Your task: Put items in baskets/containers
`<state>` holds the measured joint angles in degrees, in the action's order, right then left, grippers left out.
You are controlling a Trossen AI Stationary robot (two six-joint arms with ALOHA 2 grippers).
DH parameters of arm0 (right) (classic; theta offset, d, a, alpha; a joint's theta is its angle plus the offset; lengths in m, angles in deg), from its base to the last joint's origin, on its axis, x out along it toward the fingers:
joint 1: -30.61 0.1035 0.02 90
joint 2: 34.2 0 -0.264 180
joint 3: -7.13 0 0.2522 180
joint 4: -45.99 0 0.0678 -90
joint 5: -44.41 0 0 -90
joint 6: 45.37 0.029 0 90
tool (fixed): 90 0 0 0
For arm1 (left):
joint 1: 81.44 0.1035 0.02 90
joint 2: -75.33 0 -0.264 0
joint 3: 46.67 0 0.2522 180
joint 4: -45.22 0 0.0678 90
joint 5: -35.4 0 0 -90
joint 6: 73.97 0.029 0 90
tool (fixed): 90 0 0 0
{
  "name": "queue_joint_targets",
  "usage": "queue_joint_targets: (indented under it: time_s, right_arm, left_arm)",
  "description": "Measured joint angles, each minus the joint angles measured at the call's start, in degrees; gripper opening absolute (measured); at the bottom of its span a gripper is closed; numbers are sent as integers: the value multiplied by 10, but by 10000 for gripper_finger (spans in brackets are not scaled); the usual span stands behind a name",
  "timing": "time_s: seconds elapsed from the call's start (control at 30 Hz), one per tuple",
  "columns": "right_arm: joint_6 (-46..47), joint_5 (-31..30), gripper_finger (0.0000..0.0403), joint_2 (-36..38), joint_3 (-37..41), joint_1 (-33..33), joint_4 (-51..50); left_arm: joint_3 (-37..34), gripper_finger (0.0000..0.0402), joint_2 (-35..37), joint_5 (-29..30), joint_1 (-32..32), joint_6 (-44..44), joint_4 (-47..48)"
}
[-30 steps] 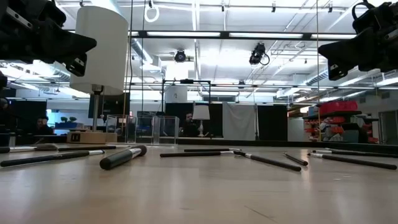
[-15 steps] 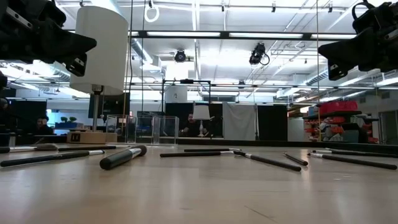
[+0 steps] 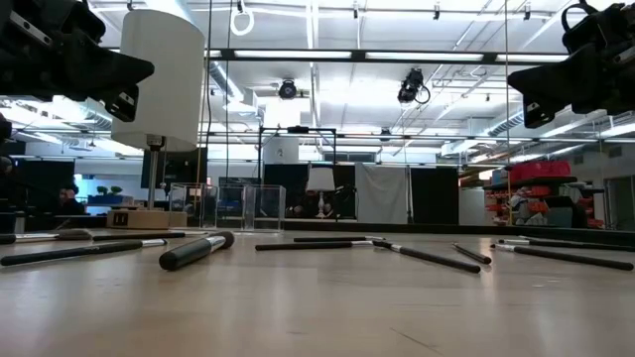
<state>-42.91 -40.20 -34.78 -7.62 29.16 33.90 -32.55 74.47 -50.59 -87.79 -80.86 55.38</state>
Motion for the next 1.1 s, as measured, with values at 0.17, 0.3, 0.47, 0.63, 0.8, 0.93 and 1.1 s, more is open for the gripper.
queue_joint_targets:
  time_s: [0.17,0.3,0.47,0.63,0.8,0.93,1.1]
  right_arm:
    - [0,0,22,0,0,0,0]
    - [0,0,22,0,0,0,0]
    - [0,0,22,0,0,0,0]
    - [0,0,22,0,0,0,0]
    - [0,0,22,0,0,0,0]
    - [0,0,22,0,0,0,0]
    - [-17,0,22,0,0,0,11]
  left_arm:
    - [0,3,0,0,0,0,0]
    - [0,3,0,0,0,0,0]
    - [0,3,0,0,0,0,0]
    - [0,3,0,0,0,0,0]
    - [0,3,0,0,0,0,0]
    - [0,3,0,0,0,0,0]
    - [0,3,0,0,0,0,0]
